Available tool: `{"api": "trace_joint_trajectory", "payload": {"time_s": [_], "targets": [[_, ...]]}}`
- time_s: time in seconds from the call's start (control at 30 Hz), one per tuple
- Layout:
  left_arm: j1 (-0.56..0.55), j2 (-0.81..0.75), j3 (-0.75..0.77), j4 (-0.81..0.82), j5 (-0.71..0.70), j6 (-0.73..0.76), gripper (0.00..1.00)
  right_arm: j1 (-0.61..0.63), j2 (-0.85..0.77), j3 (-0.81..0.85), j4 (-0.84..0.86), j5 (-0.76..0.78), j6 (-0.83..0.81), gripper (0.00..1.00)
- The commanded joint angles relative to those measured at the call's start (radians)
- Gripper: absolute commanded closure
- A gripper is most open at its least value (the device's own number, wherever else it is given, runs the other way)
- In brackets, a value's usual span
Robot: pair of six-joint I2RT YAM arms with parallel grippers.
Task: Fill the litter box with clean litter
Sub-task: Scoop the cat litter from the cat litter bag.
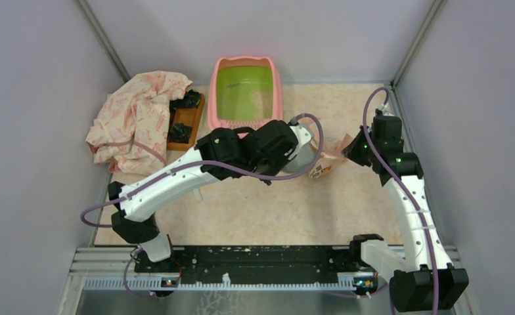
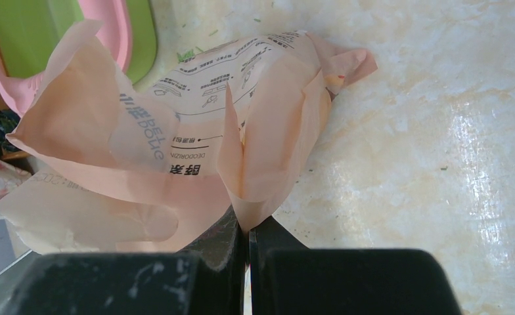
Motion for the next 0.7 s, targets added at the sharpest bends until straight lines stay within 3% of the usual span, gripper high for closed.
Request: {"api": "trace_joint_trajectory", "payload": {"time_s": [0.0,0.67], "targets": [[-0.001,0.041,0.021,-0.001,-0.022,-0.007,0.94,0.0,-0.036,-0.01,0.01,0.011,-0.025,1.0],[0.02,0.224,0.089,-0.02,-0.12,-0.013,0.92,0.001,-0.189,-0.086,-0.009,-0.045,-0.02,1.0]]}}
